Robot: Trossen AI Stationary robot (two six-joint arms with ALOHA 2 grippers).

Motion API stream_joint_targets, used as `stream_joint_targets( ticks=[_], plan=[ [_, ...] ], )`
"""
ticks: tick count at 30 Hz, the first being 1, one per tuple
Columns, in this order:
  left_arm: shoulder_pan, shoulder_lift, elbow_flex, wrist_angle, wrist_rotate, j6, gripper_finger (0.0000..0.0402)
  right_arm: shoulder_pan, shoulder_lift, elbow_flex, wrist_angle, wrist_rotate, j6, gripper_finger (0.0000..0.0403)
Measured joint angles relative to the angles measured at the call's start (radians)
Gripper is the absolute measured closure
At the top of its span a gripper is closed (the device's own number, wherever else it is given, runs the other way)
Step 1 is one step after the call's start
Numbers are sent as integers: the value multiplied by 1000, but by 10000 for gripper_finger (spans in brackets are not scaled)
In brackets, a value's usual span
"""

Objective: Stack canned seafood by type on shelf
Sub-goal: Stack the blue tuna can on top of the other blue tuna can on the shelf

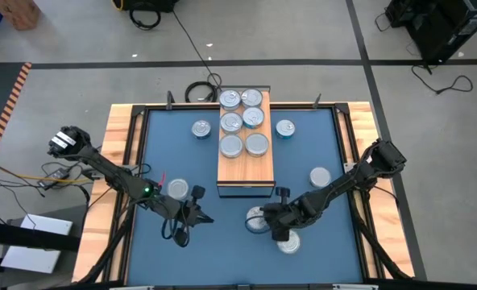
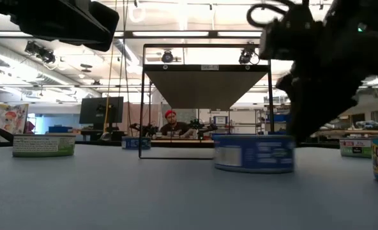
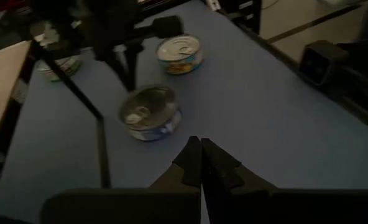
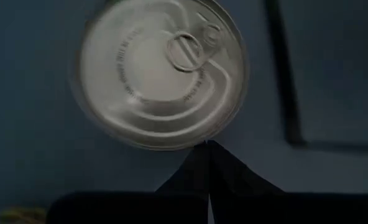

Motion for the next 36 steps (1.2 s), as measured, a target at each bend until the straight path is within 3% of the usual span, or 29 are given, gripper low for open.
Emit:
stream_joint_targets(
  ticks=[8,14,20,28,36],
  plan=[
    [0,0,0,3,-4,-4,395,7,-1,6,57,-72,-51,398],
    [0,12,1,4,-1,4,395,3,0,-25,99,-65,-60,398],
    [7,91,2,115,6,5,396,-24,0,-33,255,-64,-128,398],
    [32,173,2,162,-6,11,397,-54,0,-33,309,-94,-170,398],
    [39,266,144,96,18,66,398,-59,0,-33,329,-109,-164,398]
  ],
)
